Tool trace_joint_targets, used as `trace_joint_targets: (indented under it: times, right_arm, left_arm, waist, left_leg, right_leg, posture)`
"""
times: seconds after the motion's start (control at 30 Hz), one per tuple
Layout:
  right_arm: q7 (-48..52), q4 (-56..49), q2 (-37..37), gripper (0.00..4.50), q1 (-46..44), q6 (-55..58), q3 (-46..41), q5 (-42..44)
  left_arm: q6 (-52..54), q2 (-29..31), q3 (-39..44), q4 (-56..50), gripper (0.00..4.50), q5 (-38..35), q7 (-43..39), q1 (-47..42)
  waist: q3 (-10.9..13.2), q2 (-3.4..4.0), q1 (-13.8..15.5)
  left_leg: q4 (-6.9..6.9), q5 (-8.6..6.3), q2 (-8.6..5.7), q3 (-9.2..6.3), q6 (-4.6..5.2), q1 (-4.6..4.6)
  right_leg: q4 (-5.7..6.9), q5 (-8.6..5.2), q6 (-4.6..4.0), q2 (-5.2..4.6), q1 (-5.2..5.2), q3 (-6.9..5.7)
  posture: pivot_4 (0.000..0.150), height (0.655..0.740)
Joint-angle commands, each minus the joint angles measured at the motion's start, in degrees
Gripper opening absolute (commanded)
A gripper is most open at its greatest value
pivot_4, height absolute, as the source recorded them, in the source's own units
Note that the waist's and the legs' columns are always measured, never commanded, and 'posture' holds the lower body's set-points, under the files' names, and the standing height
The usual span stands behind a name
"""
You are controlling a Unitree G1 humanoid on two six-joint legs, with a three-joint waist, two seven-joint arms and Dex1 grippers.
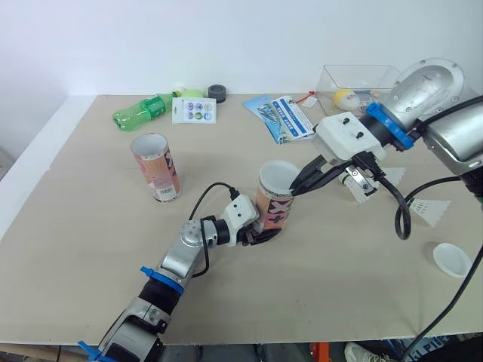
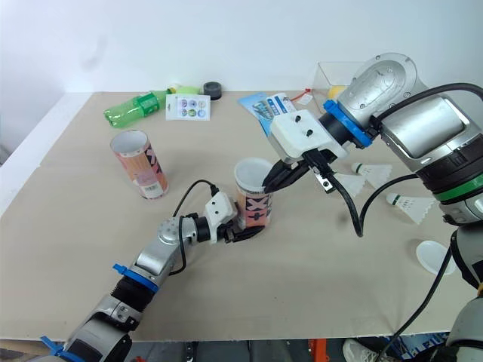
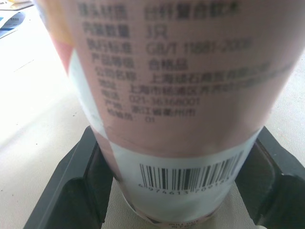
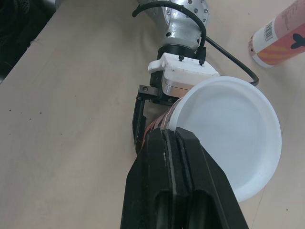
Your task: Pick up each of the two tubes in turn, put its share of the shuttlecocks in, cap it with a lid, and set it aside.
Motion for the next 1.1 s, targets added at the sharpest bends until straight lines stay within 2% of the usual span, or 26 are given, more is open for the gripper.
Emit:
trace_joint_targets:
  times: [0.03, 0.8, 0.9, 0.97, 1.1]
  right_arm:
    - [2.3, 0.1, -1.2, 0.06, -0.5, -0.6, 0.2, 0.7]
    - [2.3, 2.5, 1.0, 0.06, -1.8, -0.8, 1.0, -0.9]
    - [2.3, 2.4, 0.9, 0.98, -1.7, -0.5, 0.9, -1.0]
    - [2.3, 2.8, 1.2, 1.89, -1.5, -1.1, -0.2, -1.3]
    - [2.3, 2.3, 0.7, 1.89, -1.5, 0.0, -1.8, -0.1]
  left_arm:
    - [1.3, 0.0, -0.6, 1.3, 2.97, 0.3, 0.2, 1.0]
    - [1.6, -0.4, -0.7, 0.9, 2.97, 0.2, 0.3, 1.5]
    - [1.7, -0.4, -0.8, 0.8, 2.97, 0.2, 0.2, 1.5]
    - [1.8, -0.4, -0.8, 0.8, 2.97, 0.2, 0.1, 1.6]
    - [2.0, -0.3, -0.9, 0.4, 2.97, 0.1, 0.0, 1.7]
  waist:
    - [0.0, 0.00, 0.0]
    - [0.0, 0.00, 0.0]
    - [0.0, 0.00, 0.0]
    - [0.0, 0.01, 0.0]
    - [0.0, 0.00, 0.0]
  left_leg:
    - [0.00, 0.00, 0.00, 0.00, 0.00, 0.00]
    - [0.01, 0.00, 0.01, 0.00, 0.00, 0.01]
    - [0.01, 0.00, 0.00, 0.00, 0.00, 0.01]
    - [0.01, 0.00, 0.00, 0.00, 0.00, 0.01]
    - [-0.01, 0.00, 0.00, 0.00, 0.00, 0.00]
  right_leg:
    - [0.00, 0.00, 0.00, 0.00, 0.00, 0.00]
    - [0.00, 0.02, -0.01, 0.01, 0.00, 0.00]
    - [0.00, 0.02, -0.01, 0.01, 0.00, 0.00]
    - [0.00, 0.02, 0.00, 0.00, 0.00, 0.00]
    - [0.00, 0.01, 0.00, 0.00, 0.00, 0.00]
  posture:
    - [0.150, 0.7400]
    - [0.150, 0.7400]
    - [0.150, 0.7400]
    - [0.150, 0.7400]
    - [0.150, 0.7400]
